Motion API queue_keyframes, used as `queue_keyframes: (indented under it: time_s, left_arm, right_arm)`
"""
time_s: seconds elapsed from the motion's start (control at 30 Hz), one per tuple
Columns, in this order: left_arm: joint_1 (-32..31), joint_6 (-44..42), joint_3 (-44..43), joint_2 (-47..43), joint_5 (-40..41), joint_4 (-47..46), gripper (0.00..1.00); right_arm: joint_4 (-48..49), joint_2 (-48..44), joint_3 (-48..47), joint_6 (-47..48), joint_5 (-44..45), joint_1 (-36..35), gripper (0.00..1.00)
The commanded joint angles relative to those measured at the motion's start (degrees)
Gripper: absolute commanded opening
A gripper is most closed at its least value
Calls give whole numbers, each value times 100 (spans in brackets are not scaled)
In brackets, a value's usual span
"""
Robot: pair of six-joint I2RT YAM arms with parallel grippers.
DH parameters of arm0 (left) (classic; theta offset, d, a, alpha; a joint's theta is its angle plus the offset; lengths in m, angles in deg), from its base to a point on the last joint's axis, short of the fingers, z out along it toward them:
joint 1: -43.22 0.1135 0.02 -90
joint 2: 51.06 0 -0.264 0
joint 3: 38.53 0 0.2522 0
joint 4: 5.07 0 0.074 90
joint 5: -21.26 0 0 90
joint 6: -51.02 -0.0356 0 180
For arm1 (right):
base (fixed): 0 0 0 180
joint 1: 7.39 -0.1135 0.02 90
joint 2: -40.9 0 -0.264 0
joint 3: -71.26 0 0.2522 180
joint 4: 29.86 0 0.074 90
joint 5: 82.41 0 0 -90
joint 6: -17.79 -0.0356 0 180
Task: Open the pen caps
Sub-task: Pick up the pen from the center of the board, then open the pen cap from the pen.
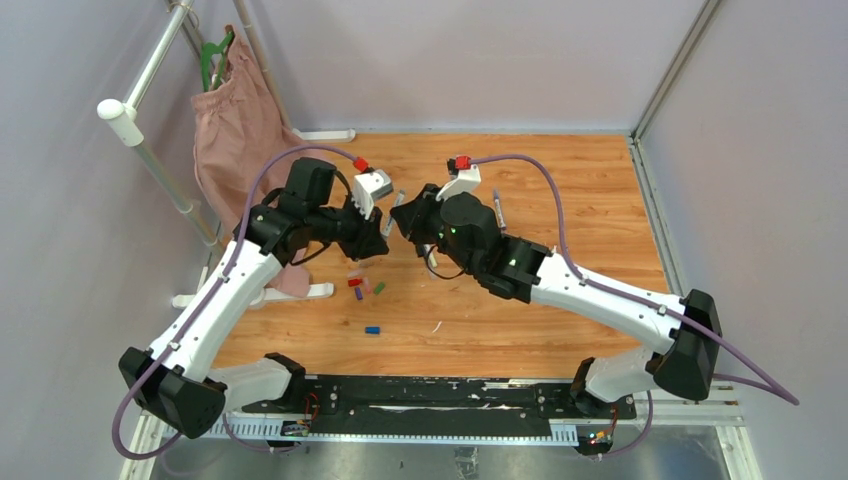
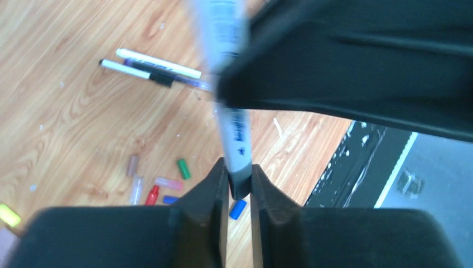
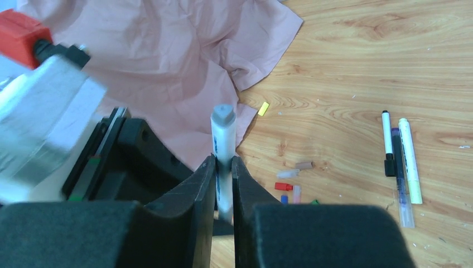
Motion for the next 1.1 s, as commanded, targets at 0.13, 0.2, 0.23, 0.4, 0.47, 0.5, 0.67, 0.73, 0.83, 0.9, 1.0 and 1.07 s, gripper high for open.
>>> queue_keyframes:
  time_s: [0.13,0.2,0.23,0.4,0.47,0.5,0.67,0.73,0.83,0.9,1.0,1.07]
  left_arm:
    - [91,-200,63,78,948,-88,0]
    - [91,-474,136,15,1157,-94,0]
    - [91,-645,192,-17,1258,-89,0]
    - [82,-2004,773,-382,1574,11,0]
    - [77,-2542,1022,-591,1662,111,0]
    - [69,-2813,1129,-688,1696,177,0]
    - [-270,-3793,1450,-1022,2182,528,0]
    - [-452,-3992,1527,-1124,2352,605,0]
    - [-735,-4146,1567,-1186,2460,691,0]
    - [-886,-4148,1548,-1180,2507,736,0]
    - [-938,-4133,1481,-1144,2396,814,0]
    - [-945,-4177,1443,-1118,2317,905,0]
  right_arm:
    - [-139,-271,132,13,186,-187,5]
    - [-178,-378,214,18,288,-183,15]
    - [-250,-446,221,44,296,-153,22]
    - [-1239,-771,-24,175,-774,649,47]
    - [-1740,-688,-247,123,-2002,1199,50]
    - [-1881,-595,-356,132,-2500,1442,51]
    - [-2584,328,-933,307,-5323,2187,55]
    - [-2698,634,-1008,393,-5883,2198,56]
    - [-2667,960,-945,382,-6371,2169,56]
    - [-2587,1196,-931,315,-6699,2146,56]
    - [-2371,1560,-978,214,-7284,2053,57]
    - [-2311,1771,-1075,200,-7497,1903,57]
